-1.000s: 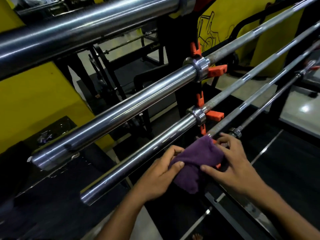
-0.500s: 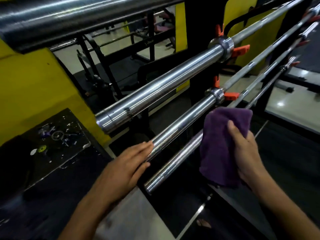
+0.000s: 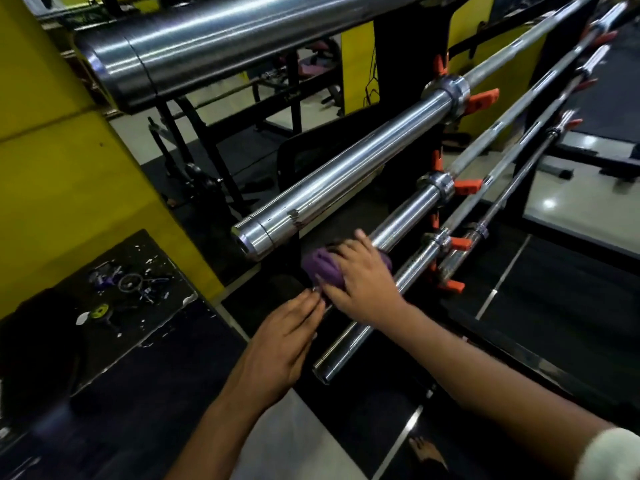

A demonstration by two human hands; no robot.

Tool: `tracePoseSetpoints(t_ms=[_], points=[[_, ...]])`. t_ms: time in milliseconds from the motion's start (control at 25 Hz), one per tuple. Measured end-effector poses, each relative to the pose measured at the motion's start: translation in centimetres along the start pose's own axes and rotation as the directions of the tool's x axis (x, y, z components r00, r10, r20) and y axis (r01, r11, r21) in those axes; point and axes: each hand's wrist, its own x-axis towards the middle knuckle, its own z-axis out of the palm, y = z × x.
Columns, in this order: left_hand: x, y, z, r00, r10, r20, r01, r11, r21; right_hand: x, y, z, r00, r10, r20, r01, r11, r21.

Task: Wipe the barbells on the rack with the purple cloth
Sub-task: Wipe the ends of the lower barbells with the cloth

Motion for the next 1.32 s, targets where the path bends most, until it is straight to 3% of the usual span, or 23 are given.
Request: tracePoseSetpoints(t_ms=[80,160,240,320,400,480,560,680,760,880,960,1040,1120,1200,1280,1320], points=[[-0.1,0.0,-0.2,1.000,0.005,-0.002,-0.005,1.000,-0.014,-2.2,1.5,0.5,0.987,-0.122,-0.107,0.133,0.985,0.106],[-0.1,0.1,-0.1,1.000,0.003,-0.009,-0.003,0.999,-0.033,-1.6,4.6,-0.6,0.986,0.019,-0.164,0.008,0.987,0.163],[0.0,0.0,0.1,1.000,-0.004,-0.008,0.003,0.999,-0.035,2.2,5.5,-3.3,0.953,0.300,-0.050,-0.289,0.944,0.160],[0.0,-0.1,0.1,1.000,0.003,-0.009,-0.003,0.999,-0.041,6.2,3.4,-4.9,0.888,0.423,0.178,-0.419,0.906,-0.065],[-0.1,-0.1,0.0,1.000,0.014,-0.005,-0.014,0.999,-0.039,6.2,1.0,-4.2,0.914,0.323,0.245,-0.277,0.938,-0.207],[-0.1,0.0,-0.1,1.000,0.024,-0.003,-0.024,0.999,-0.022,2.2,0.0,-2.5,0.990,0.081,0.113,-0.080,0.997,-0.011],[0.0,0.1,-0.1,1.000,0.010,-0.014,-0.011,1.000,-0.021,-2.6,1.0,-0.9,0.999,-0.053,0.003,0.051,0.978,0.203],[-0.1,0.2,-0.1,1.000,0.017,-0.021,-0.018,0.998,-0.068,-2.7,4.2,-0.9,0.990,0.109,-0.087,-0.061,0.898,0.435],[-0.1,-0.1,-0.3,1.000,0.009,0.003,-0.008,0.998,-0.064,0.3,3.4,-2.0,0.957,0.279,-0.080,-0.221,0.879,0.423],[0.2,0.9,-3.4,0.972,0.023,0.235,-0.019,1.000,-0.017,2.7,1.1,-2.8,0.988,0.124,0.090,-0.142,0.960,0.242],[0.8,2.2,-8.0,0.935,0.024,0.353,-0.033,0.999,0.021,1.4,1.3,-3.6,0.998,0.038,0.054,-0.054,0.938,0.342],[2.3,3.9,-13.4,0.976,0.102,0.191,-0.109,0.994,0.031,0.6,1.9,-4.9,0.988,0.130,-0.084,-0.077,0.882,0.465],[4.3,4.0,-17.1,0.974,0.226,0.005,-0.223,0.956,0.193,0.6,1.3,-5.6,0.978,0.190,-0.091,-0.113,0.837,0.536],[6.9,3.3,-19.2,0.975,0.219,0.031,-0.214,0.899,0.383,0.7,-0.6,-4.1,0.990,0.136,-0.022,-0.118,0.919,0.376],[9.4,2.0,-19.0,0.974,0.109,0.200,-0.181,0.903,0.389,0.2,-2.1,-1.4,0.995,0.094,-0.011,-0.093,0.994,0.063],[10.3,1.4,-18.4,0.959,0.061,0.277,-0.161,0.921,0.355,0.1,-3.0,-0.7,0.993,0.114,-0.025,-0.114,0.993,-0.007]])
